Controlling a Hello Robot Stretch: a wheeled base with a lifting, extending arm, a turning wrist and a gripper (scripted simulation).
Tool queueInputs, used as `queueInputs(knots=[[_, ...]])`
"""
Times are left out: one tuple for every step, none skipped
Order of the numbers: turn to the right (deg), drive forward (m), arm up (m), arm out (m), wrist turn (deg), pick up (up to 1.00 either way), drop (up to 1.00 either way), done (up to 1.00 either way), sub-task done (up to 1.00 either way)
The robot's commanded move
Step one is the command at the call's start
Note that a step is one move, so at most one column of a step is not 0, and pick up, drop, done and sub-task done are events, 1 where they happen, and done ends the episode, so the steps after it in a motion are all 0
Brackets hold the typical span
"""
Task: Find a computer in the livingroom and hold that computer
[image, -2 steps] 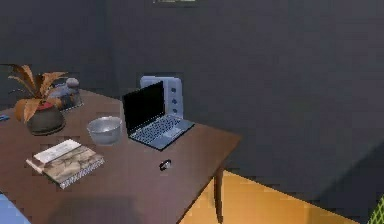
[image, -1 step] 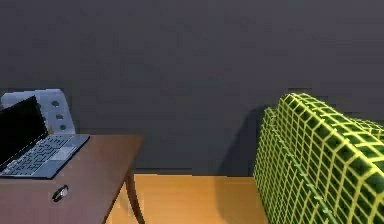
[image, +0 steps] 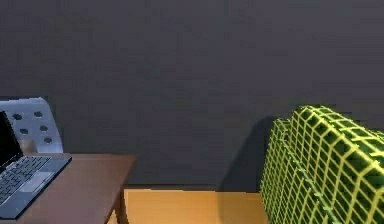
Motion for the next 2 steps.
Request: queueInputs(knots=[[45.0,0.00,0.00,0.00,0.0,0.00,0.00,0.00,0.00],[45.0,0.00,0.00,0.00,0.0,0.00,0.00,0.00,0.00]])
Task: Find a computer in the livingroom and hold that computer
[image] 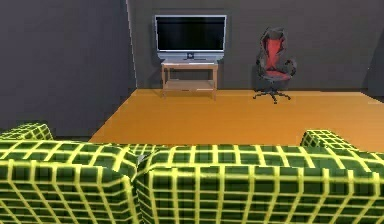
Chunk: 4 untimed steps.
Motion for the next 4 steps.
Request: queueInputs(knots=[[6.0,0.00,0.00,0.00,0.0,0.00,0.00,0.00,0.00],[0.0,0.05,0.00,0.00,0.0,0.00,0.00,0.00,0.00],[-45.0,0.00,0.00,0.00,0.0,0.00,0.00,0.00,0.00],[-27.0,0.00,0.00,0.00,0.0,0.00,0.00,0.00,0.00]])
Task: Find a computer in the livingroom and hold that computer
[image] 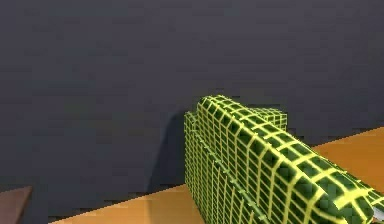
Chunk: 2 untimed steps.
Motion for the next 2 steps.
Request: queueInputs(knots=[[0.0,0.15,0.00,0.00,0.0,0.00,0.00,0.00,0.00],[-45.0,0.00,0.00,0.00,0.0,0.00,0.00,0.00,0.00]])
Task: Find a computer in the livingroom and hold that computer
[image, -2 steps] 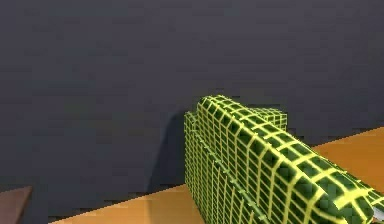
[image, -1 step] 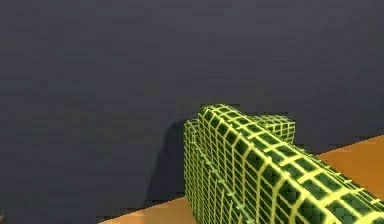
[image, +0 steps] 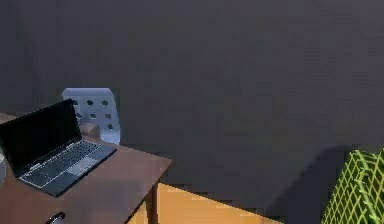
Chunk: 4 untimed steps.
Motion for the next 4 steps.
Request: queueInputs(knots=[[-45.0,0.00,0.00,0.00,0.0,0.00,0.00,0.00,0.00],[-45.0,0.00,0.00,0.00,0.0,0.00,0.00,0.00,0.00],[-30.0,0.00,0.00,0.00,0.0,0.00,0.00,0.00,0.00],[0.0,0.00,0.50,0.00,0.0,0.00,0.00,0.00,0.00]])
